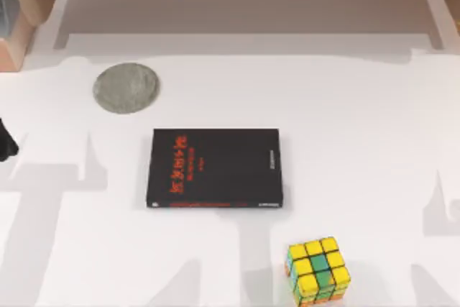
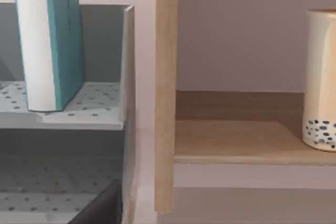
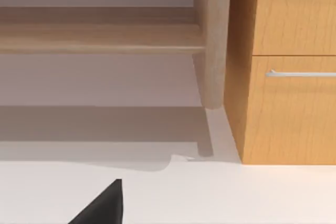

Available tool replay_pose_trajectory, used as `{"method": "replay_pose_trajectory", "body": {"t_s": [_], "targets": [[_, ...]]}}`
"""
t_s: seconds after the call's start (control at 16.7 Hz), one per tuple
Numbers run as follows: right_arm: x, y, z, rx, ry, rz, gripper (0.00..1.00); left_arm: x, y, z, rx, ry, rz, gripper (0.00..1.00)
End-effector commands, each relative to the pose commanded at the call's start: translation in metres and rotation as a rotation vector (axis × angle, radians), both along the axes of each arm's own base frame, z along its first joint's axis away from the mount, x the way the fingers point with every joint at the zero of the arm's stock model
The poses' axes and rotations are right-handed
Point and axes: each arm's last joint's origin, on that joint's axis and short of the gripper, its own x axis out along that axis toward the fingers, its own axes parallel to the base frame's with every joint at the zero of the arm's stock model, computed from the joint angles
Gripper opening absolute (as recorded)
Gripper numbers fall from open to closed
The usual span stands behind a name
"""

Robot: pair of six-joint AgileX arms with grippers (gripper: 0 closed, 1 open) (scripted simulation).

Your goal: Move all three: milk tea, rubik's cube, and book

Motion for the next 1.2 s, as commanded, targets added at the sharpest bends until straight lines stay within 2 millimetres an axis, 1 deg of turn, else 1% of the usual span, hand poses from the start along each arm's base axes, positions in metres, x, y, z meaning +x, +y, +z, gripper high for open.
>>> {"method": "replay_pose_trajectory", "body": {"t_s": [0.06, 0.18, 0.3, 0.36, 0.42, 0.54, 0.66, 0.72, 0.84, 0.96, 1.08, 1.2], "targets": [[0.000, 0.000, 0.000, 0.000, 0.000, 0.000, 1.00, 0.011, -0.004, 0.013, -0.003, 0.002, -0.001, 1.00], [0.000, 0.000, 0.000, 0.000, 0.000, 0.000, 1.00, 0.041, -0.014, 0.034, -0.007, 0.018, -0.002, 1.00], [0.000, 0.000, 0.000, 0.000, 0.000, 0.000, 1.00, 0.080, -0.030, 0.047, -0.006, 0.043, -0.001, 1.00], [0.000, 0.000, 0.000, 0.000, 0.000, 0.000, 1.00, 0.101, -0.040, 0.049, -0.005, 0.055, -0.001, 1.00], [0.000, 0.000, 0.000, 0.000, 0.000, 0.000, 1.00, 0.122, -0.051, 0.049, -0.003, 0.067, -0.001, 1.00], [0.000, 0.000, 0.000, 0.000, 0.000, 0.000, 1.00, 0.164, -0.076, 0.042, 0.002, 0.086, -0.001, 1.00], [0.000, 0.000, 0.000, 0.000, 0.000, 0.000, 1.00, 0.199, -0.103, 0.028, 0.007, 0.098, -0.002, 1.00], [0.000, 0.000, 0.000, 0.000, 0.000, 0.000, 1.00, 0.213, -0.115, 0.019, 0.008, 0.101, -0.003, 1.00], [0.000, 0.000, 0.000, 0.000, 0.000, 0.000, 1.00, 0.235, -0.136, 0.003, 0.010, 0.102, -0.004, 1.00], [0.000, 0.000, 0.000, 0.000, 0.000, 0.000, 1.00, 0.249, -0.152, -0.008, 0.008, 0.097, -0.004, 1.00], [0.000, 0.000, 0.000, 0.000, 0.000, 0.000, 1.00, 0.257, -0.162, -0.014, 0.005, 0.088, -0.005, 1.00], [0.000, 0.000, 0.000, 0.000, 0.000, 0.000, 1.00, 0.258, -0.164, -0.015, 0.004, 0.087, -0.006, 1.00]]}}
